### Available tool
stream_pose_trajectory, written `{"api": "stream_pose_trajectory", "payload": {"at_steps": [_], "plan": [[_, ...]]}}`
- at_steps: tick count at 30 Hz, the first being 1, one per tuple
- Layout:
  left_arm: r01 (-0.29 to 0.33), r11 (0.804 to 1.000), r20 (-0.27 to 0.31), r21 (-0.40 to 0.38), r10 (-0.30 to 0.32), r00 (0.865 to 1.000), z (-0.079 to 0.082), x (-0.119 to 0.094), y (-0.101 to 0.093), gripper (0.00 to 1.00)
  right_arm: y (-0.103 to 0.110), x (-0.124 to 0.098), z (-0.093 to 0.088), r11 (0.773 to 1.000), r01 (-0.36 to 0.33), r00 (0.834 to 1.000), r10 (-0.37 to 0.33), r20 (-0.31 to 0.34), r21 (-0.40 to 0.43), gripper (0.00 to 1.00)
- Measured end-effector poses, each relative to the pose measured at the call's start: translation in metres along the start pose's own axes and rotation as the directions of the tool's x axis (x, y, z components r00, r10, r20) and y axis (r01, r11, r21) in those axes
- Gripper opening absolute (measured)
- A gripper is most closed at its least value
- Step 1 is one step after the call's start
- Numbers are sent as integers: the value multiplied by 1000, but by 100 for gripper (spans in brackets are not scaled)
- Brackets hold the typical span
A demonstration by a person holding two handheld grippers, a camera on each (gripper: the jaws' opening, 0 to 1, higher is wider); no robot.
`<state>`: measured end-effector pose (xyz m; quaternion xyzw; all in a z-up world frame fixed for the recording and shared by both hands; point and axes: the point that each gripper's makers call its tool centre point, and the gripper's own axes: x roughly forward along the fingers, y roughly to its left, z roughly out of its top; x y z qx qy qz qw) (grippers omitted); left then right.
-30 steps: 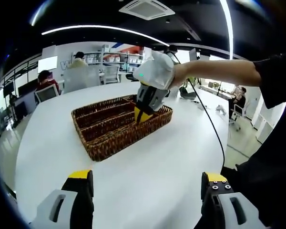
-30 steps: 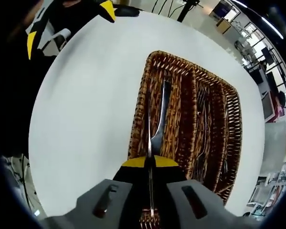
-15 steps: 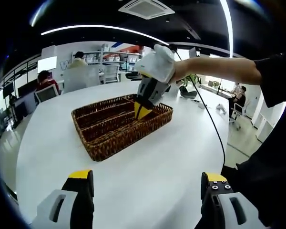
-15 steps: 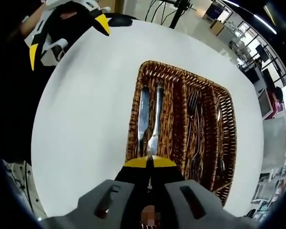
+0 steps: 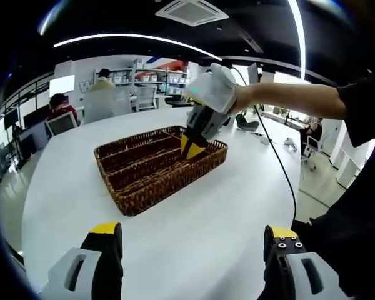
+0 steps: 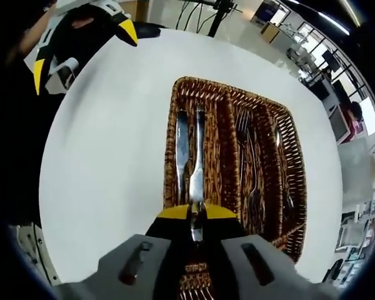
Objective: Arrange the knives, forks, and spoons in their matching storage slots by inserting each utensil handle-first until every utensil is classified and aligned in the correct compartment
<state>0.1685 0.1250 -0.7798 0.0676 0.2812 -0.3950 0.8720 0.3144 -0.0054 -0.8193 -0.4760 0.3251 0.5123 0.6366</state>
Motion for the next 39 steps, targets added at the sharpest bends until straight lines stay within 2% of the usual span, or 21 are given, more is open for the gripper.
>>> {"api": "stream_pose_trajectory", "payload": {"at_steps": [11, 20, 26, 30, 34, 35, 36, 37, 39], "plan": [[-22, 1000, 5, -13, 22, 1000, 12, 9, 4, 98, -6, -11, -6, 986, 71, 994, -83, 76, 150, 30], [-44, 999, 11, -21, 45, 999, 20, 17, 9, 99, 1, -24, -12, 959, 97, 981, -138, 139, 268, 40], [-53, 998, 18, -40, 53, 998, 28, 21, 13, 100, 5, -37, -17, 919, 115, 964, -194, 181, 378, 50], [-49, 997, 23, -56, 51, 998, 33, 26, 15, 100, 8, -47, -20, 883, 114, 952, -228, 204, 455, 54], [-63, 996, 33, -70, 65, 997, 39, 29, 18, 100, 13, -55, -26, 868, 130, 945, -256, 206, 479, 60], [-63, 995, 38, -74, 66, 997, 40, 29, 19, 100, 13, -57, -28, 858, 135, 940, -269, 210, 495, 61], [-65, 995, 43, -81, 69, 997, 42, 29, 20, 100, 14, -61, -29, 835, 132, 929, -292, 227, 534, 63], [-67, 994, 45, -85, 71, 996, 42, 29, 21, 100, 15, -62, -30, 832, 129, 928, -293, 230, 539, 64], [-74, 993, 45, -91, 78, 996, 43, 30, 22, 100, 18, -66, -35, 812, 125, 924, -305, 231, 570, 65]]}}
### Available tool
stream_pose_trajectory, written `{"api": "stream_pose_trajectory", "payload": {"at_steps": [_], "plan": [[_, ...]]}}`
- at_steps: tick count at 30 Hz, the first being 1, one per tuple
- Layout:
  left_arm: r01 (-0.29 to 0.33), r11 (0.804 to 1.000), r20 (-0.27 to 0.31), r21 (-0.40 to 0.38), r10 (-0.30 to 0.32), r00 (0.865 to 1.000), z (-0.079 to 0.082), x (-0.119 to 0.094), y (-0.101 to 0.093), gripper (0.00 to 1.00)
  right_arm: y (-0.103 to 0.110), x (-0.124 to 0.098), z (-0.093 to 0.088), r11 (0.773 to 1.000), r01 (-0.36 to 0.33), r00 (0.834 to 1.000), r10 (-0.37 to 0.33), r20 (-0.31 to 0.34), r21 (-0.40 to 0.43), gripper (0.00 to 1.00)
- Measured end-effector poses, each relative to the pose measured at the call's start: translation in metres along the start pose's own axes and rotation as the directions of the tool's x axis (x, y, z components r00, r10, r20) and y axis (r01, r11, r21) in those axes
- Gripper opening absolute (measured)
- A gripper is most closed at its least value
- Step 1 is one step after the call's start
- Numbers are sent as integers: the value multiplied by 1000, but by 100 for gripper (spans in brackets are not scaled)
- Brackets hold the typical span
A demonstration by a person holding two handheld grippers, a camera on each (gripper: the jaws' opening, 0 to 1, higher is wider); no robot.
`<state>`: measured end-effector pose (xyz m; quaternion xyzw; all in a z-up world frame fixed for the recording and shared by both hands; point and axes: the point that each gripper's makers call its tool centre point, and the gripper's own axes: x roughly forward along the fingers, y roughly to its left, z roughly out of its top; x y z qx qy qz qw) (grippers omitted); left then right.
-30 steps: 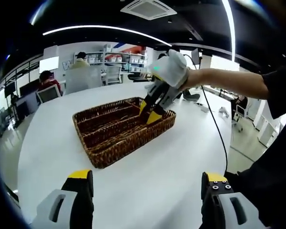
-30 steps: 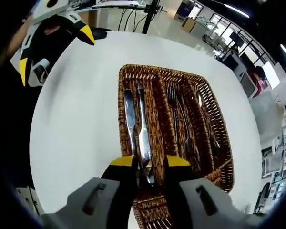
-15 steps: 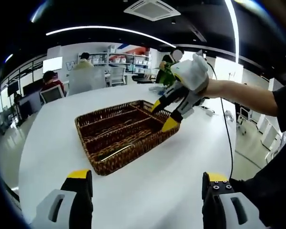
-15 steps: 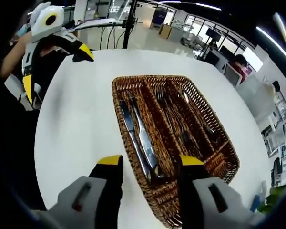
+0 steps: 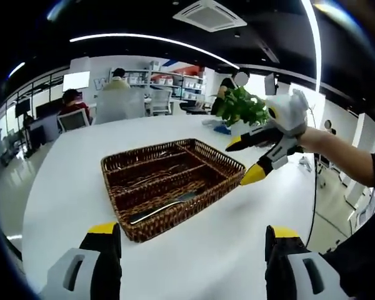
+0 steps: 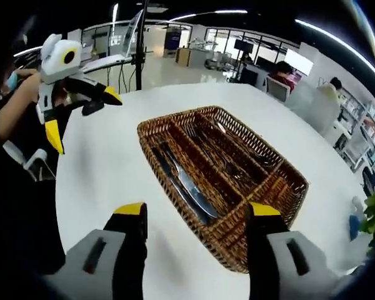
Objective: Arrange the knives, forks, and spoons in their matching storage slots by inserting each utensil handle-first until every utensil is classified and aligned in the correct compartment
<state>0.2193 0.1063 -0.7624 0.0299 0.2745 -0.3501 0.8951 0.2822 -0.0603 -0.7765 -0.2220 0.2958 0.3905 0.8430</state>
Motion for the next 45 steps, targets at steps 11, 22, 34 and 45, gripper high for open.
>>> {"api": "stream_pose_trajectory", "payload": {"at_steps": [11, 22, 34, 45], "plan": [[-13, 1000, -2, 5, 13, 1000, -1, 1, 5, 100, -6, -32, -21, 991, 87, 994, -93, 58, 103, 78], [-6, 1000, 26, 2, 6, 1000, 2, 0, 1, 100, -6, -58, -33, 976, 133, 983, -152, 101, 171, 92], [-1, 1000, 28, -6, 2, 1000, -3, -4, -2, 100, -4, -73, -50, 963, 146, 982, -169, 87, 225, 99], [-17, 1000, 32, -13, 17, 999, -7, -8, 1, 100, -1, -83, -55, 960, 155, 979, -181, 96, 233, 100]]}}
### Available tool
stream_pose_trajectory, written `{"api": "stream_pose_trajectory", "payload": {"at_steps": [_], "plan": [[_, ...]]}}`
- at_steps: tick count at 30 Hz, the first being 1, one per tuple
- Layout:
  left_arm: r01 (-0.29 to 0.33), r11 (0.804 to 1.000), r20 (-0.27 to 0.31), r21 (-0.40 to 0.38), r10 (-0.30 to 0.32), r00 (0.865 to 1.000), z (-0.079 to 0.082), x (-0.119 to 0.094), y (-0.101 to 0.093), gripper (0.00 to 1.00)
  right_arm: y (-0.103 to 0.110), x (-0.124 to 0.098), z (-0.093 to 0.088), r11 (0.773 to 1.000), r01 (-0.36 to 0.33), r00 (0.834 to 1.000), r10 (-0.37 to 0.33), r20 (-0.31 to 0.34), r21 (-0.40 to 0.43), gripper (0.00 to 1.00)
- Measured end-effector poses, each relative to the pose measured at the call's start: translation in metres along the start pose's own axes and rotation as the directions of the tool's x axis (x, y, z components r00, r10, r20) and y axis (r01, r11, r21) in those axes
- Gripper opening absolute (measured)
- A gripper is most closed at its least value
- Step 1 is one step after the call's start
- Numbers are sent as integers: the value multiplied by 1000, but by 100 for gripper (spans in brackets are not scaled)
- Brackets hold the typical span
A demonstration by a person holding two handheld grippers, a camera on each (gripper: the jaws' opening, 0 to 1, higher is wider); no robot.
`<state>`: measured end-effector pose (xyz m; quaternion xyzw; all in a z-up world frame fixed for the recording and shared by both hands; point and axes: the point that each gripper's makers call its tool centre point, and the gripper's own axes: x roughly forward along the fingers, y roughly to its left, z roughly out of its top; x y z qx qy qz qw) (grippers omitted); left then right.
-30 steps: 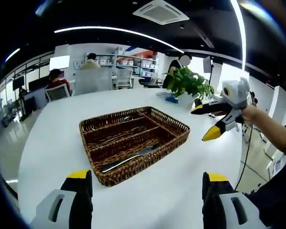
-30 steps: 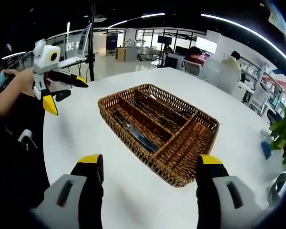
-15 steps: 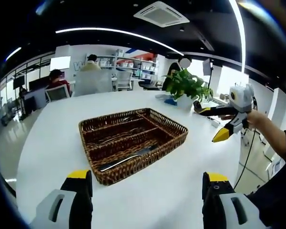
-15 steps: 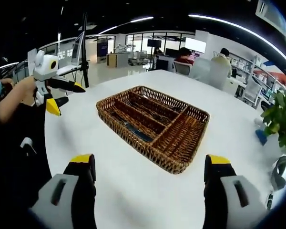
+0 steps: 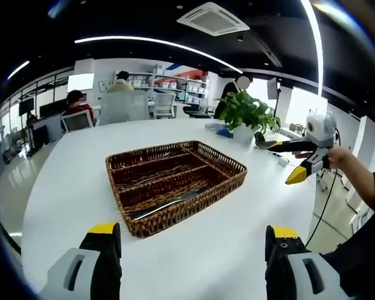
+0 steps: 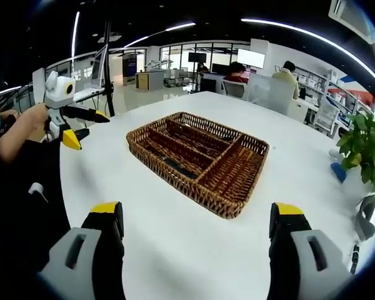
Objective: Arrange the knives, forks, and spoons in their matching storage slots by inserting each utensil handle-first until every utensil is classified and aligned in the correct compartment
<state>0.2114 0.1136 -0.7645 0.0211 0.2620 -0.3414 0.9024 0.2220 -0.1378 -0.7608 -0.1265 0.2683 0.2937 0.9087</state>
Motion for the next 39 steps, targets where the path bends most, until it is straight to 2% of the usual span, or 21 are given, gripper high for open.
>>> {"api": "stream_pose_trajectory", "payload": {"at_steps": [19, 35, 39], "plan": [[-8, 1000, -12, 7, 8, 1000, 0, 3, -4, 100, -1, -7, 2, 1000, 9, 1000, -9, 10, 6, 99], [-14, 1000, -25, 10, 14, 1000, -4, 4, -7, 100, 8, -3, -6, 1000, -18, 1000, 18, -22, -12, 97], [-19, 1000, -23, 9, 19, 1000, -3, 4, -5, 100, 9, -3, -3, 1000, -21, 1000, 21, -14, -13, 96]]}}
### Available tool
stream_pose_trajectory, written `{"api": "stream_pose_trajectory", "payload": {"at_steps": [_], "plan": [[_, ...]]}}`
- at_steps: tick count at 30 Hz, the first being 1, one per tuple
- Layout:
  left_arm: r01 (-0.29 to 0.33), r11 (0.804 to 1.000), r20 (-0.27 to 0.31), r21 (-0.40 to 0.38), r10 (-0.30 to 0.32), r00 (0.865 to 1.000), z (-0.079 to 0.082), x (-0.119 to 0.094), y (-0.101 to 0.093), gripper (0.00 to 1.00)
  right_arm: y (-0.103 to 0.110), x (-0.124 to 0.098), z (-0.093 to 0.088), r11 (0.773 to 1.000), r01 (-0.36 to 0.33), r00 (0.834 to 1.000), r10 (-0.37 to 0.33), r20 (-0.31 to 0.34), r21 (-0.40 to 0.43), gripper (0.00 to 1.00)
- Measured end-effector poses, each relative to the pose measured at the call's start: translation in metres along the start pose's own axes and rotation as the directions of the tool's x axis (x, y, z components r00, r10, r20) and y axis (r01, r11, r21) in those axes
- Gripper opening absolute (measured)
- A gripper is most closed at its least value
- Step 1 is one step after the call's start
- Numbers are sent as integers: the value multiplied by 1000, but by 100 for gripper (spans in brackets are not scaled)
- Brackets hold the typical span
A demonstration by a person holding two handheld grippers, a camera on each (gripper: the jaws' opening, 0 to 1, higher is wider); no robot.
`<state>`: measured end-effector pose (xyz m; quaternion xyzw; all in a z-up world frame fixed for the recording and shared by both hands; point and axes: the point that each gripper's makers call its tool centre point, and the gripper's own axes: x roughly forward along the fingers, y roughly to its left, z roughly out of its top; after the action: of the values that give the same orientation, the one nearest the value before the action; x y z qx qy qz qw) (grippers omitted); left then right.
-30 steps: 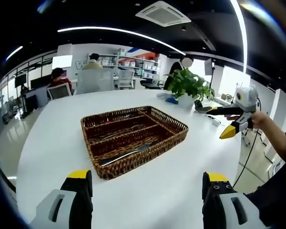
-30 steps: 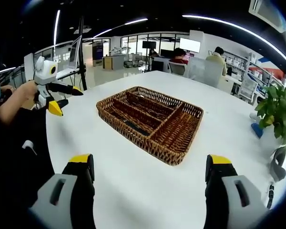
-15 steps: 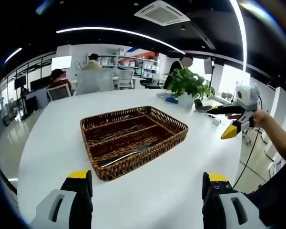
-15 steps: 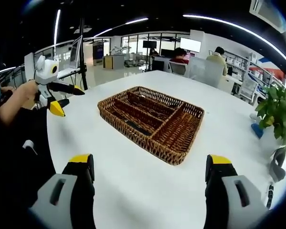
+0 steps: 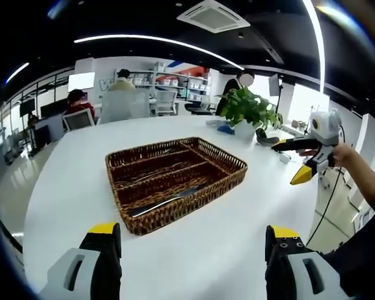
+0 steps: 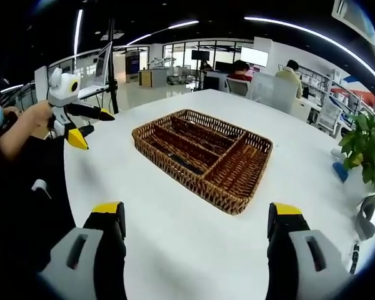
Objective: Arrange the knives, forks, and spoons in their matching storage slots by inserting each utensil handle-first until every utensil is classified and aligned in the correct compartment
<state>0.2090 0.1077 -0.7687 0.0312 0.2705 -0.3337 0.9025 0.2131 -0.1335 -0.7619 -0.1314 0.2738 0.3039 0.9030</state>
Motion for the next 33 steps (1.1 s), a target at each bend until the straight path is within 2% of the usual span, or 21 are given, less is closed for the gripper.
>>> {"api": "stream_pose_trajectory", "payload": {"at_steps": [4, 7, 11, 18, 23, 33], "plan": [[3, 1000, -1, 9, -3, 1000, 1, 1, -1, 100, 1, 0, 0, 1000, 1, 1000, -1, -3, -7, 96], [2, 1000, 21, 19, -2, 1000, 5, 2, -1, 100, 2, 0, 0, 1000, -3, 1000, 3, -1, 0, 96], [8, 1000, 25, 21, -9, 1000, 11, 1, -4, 100, -1, -1, 8, 1000, 13, 1000, -13, 22, 0, 95], [3, 1000, 24, 20, -3, 1000, 9, 0, -5, 100, 0, -5, 10, 1000, 14, 999, -14, 36, -3, 95], [-2, 1000, 17, 21, 2, 1000, 8, 1, -5, 100, -1, -6, 5, 1000, 17, 1000, -17, 21, -6, 94], [-8, 1000, 23, 11, 7, 1000, 7, -1, -3, 100, 0, -6, 6, 1000, 16, 1000, -16, 22, -5, 94]]}}
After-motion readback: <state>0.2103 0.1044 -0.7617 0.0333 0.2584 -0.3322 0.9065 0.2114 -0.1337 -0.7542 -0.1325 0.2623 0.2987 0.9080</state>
